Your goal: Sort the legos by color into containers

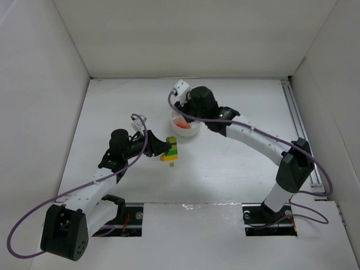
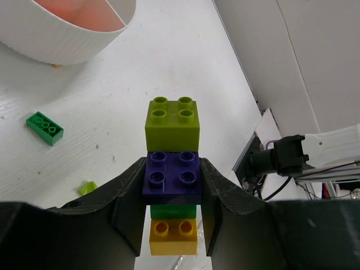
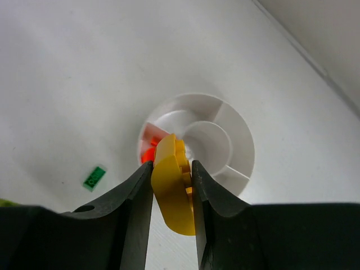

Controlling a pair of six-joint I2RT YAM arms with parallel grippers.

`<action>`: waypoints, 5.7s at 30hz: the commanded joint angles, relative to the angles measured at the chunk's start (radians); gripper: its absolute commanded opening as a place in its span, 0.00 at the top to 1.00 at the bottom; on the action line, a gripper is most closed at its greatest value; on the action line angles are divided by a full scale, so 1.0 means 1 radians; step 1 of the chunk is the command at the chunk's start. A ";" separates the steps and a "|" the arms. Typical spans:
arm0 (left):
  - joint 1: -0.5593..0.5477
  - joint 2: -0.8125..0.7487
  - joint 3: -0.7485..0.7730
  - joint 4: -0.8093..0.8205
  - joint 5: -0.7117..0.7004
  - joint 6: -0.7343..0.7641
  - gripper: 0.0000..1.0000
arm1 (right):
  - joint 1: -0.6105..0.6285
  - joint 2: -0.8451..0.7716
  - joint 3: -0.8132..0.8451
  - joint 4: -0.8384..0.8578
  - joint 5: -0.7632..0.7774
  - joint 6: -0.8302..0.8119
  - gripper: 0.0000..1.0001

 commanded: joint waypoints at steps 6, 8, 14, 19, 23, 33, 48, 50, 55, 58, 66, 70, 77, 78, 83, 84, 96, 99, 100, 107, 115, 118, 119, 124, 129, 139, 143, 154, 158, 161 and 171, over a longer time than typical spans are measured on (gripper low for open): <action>0.053 0.012 0.050 0.036 0.007 0.014 0.80 | -0.385 -0.033 -0.109 0.108 -0.545 0.387 1.00; 0.053 0.012 0.050 0.036 0.007 0.014 0.81 | -0.411 -0.024 -0.134 0.158 -0.576 0.422 1.00; 0.053 0.032 0.059 0.045 0.007 0.014 0.82 | -0.468 -0.013 -0.189 0.294 -0.706 0.621 1.00; 0.062 0.041 0.059 0.045 0.007 0.014 0.82 | -0.491 0.007 -0.226 0.399 -0.772 0.729 1.00; 0.062 0.041 0.059 0.036 0.007 0.014 0.82 | -0.491 0.016 -0.250 0.496 -0.803 0.790 1.00; 0.062 0.041 0.059 0.027 0.007 0.023 0.82 | -0.500 0.038 -0.324 0.559 -0.670 0.907 1.00; 0.062 0.049 0.077 0.002 -0.018 0.084 0.85 | -0.629 -0.204 -0.219 0.187 -0.489 0.866 1.00; 0.062 0.033 0.086 0.015 -0.059 0.084 0.85 | -0.584 -0.246 -0.302 0.209 -0.432 0.951 1.00; 0.062 0.022 0.111 -0.004 -0.090 0.074 0.85 | -0.523 -0.295 -0.356 0.220 -0.350 1.164 1.00; 0.062 0.035 0.134 -0.031 -0.090 0.084 0.85 | -0.471 -0.276 -0.341 0.163 -0.276 1.258 1.00; 0.145 0.096 0.218 -0.090 -0.065 0.094 0.85 | -0.403 -0.188 -0.229 -0.067 -0.079 1.370 1.00; 0.155 0.105 0.227 -0.108 -0.056 0.094 0.85 | -0.392 -0.168 -0.229 -0.076 -0.079 1.384 1.00; 0.155 0.105 0.226 -0.096 -0.056 0.075 0.85 | -0.371 -0.108 -0.229 -0.057 -0.113 1.430 1.00; 0.155 0.105 0.226 -0.096 -0.056 0.075 0.85 | -0.371 -0.099 -0.229 -0.047 -0.139 1.442 1.00; 0.155 0.105 0.217 -0.087 -0.065 0.063 0.85 | -0.353 -0.044 -0.171 -0.047 -0.160 1.451 1.00; 0.155 0.105 0.217 -0.078 -0.065 0.063 0.85 | -0.353 -0.029 -0.171 -0.038 -0.160 1.451 1.00; 0.174 0.105 0.217 -0.078 -0.065 0.054 0.85 | -0.333 0.045 -0.115 -0.027 -0.151 1.451 1.00; 0.174 0.105 0.217 -0.078 -0.065 0.054 0.85 | -0.324 0.056 -0.105 -0.018 -0.151 1.451 1.00; 0.174 0.105 0.217 -0.078 -0.065 0.054 0.85 | -0.323 0.067 -0.093 -0.018 -0.151 1.451 0.97; 0.174 0.114 0.217 -0.078 -0.065 0.054 0.85 | -0.323 0.085 -0.083 0.000 -0.151 1.451 0.85; 0.183 0.115 0.217 -0.087 -0.065 0.063 0.85 | -0.323 0.085 -0.083 0.010 -0.160 1.451 0.44; 0.183 0.124 0.217 -0.087 -0.056 0.063 0.85 | -0.323 0.076 -0.106 0.019 -0.160 1.451 0.41; 0.183 0.124 0.217 -0.078 -0.056 0.063 0.85 | -0.323 0.076 -0.117 0.029 -0.169 1.451 0.40; 0.183 0.124 0.217 -0.065 -0.056 0.052 0.86 | -0.323 0.027 -0.126 0.106 -0.221 1.395 0.44; 0.183 0.144 0.217 0.017 -0.027 -0.027 0.86 | -0.274 -0.108 -0.125 0.244 -0.335 0.995 0.54; 0.232 0.239 0.122 0.599 0.143 -0.445 0.89 | -0.316 -0.217 -0.410 0.570 -0.927 0.893 0.36; 0.223 0.239 0.140 0.711 0.133 -0.474 0.89 | -0.316 -0.179 -0.528 0.888 -0.953 1.070 0.39; 0.243 0.262 0.142 0.850 0.045 -0.606 0.91 | -0.250 0.047 -0.390 1.337 -1.012 1.427 0.28; 0.252 0.300 0.151 0.900 0.060 -0.659 0.92 | -0.216 0.080 -0.372 1.416 -1.033 1.446 0.25; 0.252 0.311 0.162 0.900 0.080 -0.669 0.94 | -0.216 0.071 -0.393 1.436 -1.047 1.447 0.23; 0.252 0.291 0.162 0.891 0.110 -0.681 0.96 | -0.234 0.053 -0.431 1.291 -1.058 1.349 0.23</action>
